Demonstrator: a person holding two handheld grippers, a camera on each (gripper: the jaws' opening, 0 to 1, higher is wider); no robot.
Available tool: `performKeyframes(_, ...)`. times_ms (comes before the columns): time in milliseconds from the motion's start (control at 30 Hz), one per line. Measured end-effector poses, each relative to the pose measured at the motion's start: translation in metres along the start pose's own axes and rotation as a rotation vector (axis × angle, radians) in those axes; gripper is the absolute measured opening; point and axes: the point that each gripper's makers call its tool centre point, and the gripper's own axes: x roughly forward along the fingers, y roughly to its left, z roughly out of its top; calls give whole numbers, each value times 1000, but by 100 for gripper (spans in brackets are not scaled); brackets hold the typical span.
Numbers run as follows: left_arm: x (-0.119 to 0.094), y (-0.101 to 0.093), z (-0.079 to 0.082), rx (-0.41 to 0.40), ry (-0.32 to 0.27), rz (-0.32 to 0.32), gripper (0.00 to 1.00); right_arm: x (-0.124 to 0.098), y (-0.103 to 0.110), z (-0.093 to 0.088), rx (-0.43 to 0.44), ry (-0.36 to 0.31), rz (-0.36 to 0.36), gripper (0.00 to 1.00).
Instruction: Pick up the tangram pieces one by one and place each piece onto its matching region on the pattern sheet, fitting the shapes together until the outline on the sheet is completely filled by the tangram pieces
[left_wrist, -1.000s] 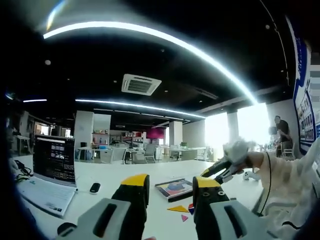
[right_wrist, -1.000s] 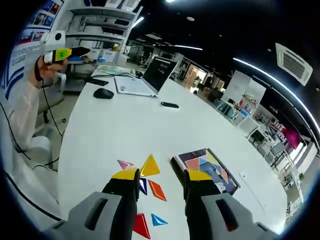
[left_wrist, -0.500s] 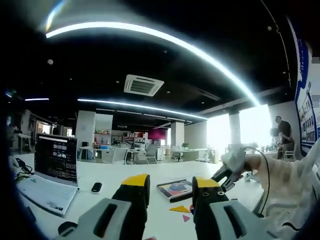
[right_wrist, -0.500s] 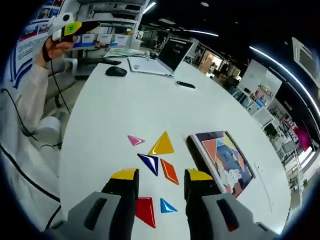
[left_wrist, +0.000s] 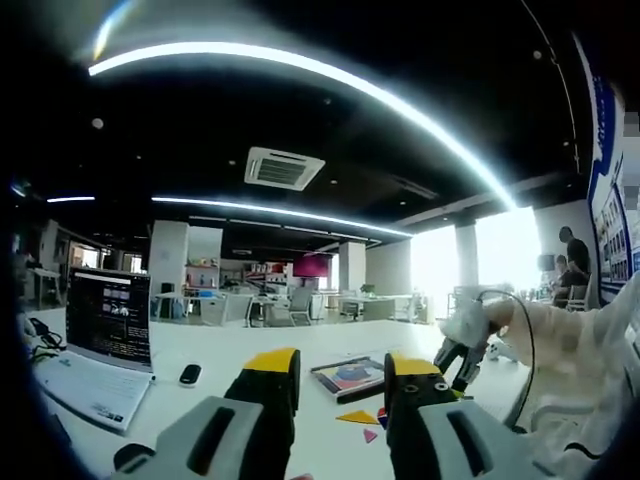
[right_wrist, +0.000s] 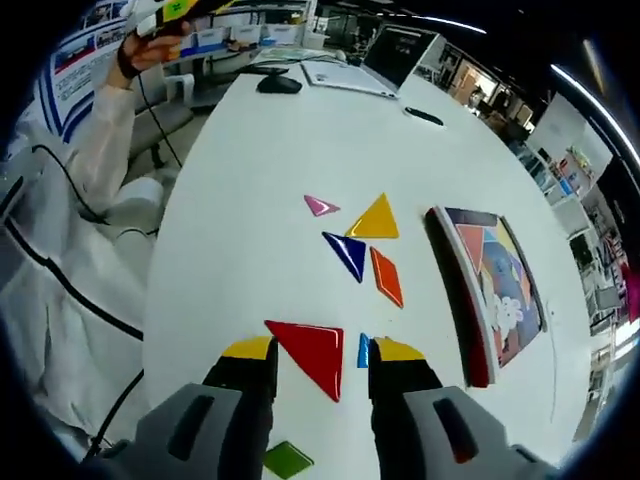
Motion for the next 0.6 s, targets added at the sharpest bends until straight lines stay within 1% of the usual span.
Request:
performKeyframes(100,-1,-1,0,3,1,-3,35,6,6,-12,8,42,25,37)
performKeyframes(167,-2,0,2,3,-4,-3,35,8,5,-15,7,45,24,36)
performKeyframes(300,-3,1,2,3,-6,4,35,9,-1,-12,31,19,6,36)
performKeyframes(400,-1,0,2,4,-5,3,35,10,-14,10,123,-83,-45,35)
performKeyframes(433,-1,-1,2,3,-5,0,35,12,-17,10,135,-78,-60,35)
performKeyframes(533,1,-3,1,8,0,-8,35,21,-15,7,116,-44,-76,34)
performKeyframes(567,1,-3,1,7,-1,-9,35,23,-14,7,115,-44,-76,34)
performKeyframes(600,1,-3,2,4,-4,-7,35,24,-12,9,139,-59,-74,33)
